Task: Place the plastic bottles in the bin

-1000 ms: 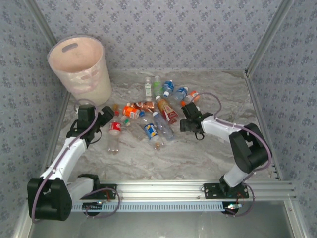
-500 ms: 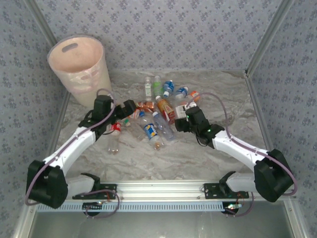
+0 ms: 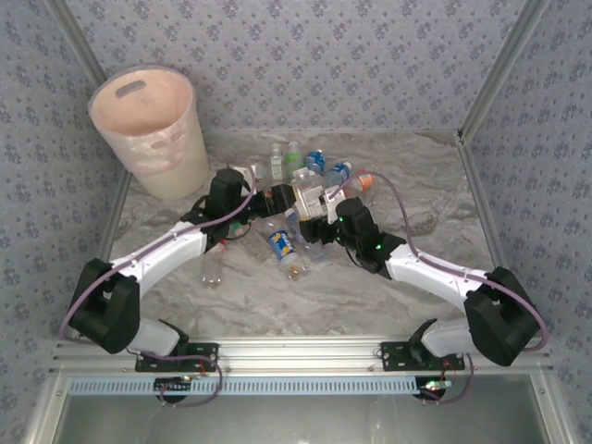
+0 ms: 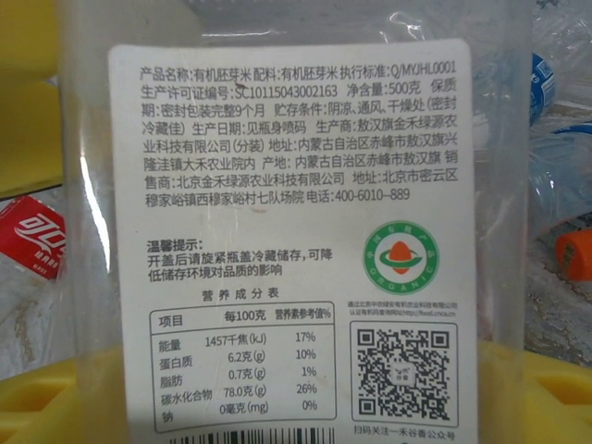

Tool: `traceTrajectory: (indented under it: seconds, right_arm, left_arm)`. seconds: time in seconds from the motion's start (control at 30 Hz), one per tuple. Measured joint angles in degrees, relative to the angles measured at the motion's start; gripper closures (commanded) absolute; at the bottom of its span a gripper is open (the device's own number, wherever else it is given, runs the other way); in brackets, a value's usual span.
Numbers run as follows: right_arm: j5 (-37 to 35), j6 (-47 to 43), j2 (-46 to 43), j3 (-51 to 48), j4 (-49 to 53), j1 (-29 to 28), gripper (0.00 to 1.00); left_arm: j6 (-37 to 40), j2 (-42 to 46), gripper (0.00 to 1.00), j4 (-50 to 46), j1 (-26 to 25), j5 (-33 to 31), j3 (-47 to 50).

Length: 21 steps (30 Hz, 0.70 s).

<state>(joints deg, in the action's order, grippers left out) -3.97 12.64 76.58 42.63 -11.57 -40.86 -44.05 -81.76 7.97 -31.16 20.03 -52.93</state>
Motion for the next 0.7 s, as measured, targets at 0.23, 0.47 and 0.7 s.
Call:
traceTrajectory:
  seconds: [0.23, 0.47, 0.7]
  right_arm:
    - [-1.2, 1.5, 1.2, 1.2, -0.3, 0.0, 0.32]
    - [1.2, 2.5, 1.5, 1.9, -1.1, 0.2, 0.32]
    - [5.9, 2.8, 1.8, 1.9, -1.8, 0.1, 0.31]
  left_arm:
    - [-0.6, -1.9, 0.02, 5.0, 0.0, 0.3, 0.0]
    - [-1.1, -2.8, 0.02, 12.5, -0.5, 2.3, 0.6]
    - [-2.6, -2.7, 0.02, 20.1, -0.5, 4.1, 4.4]
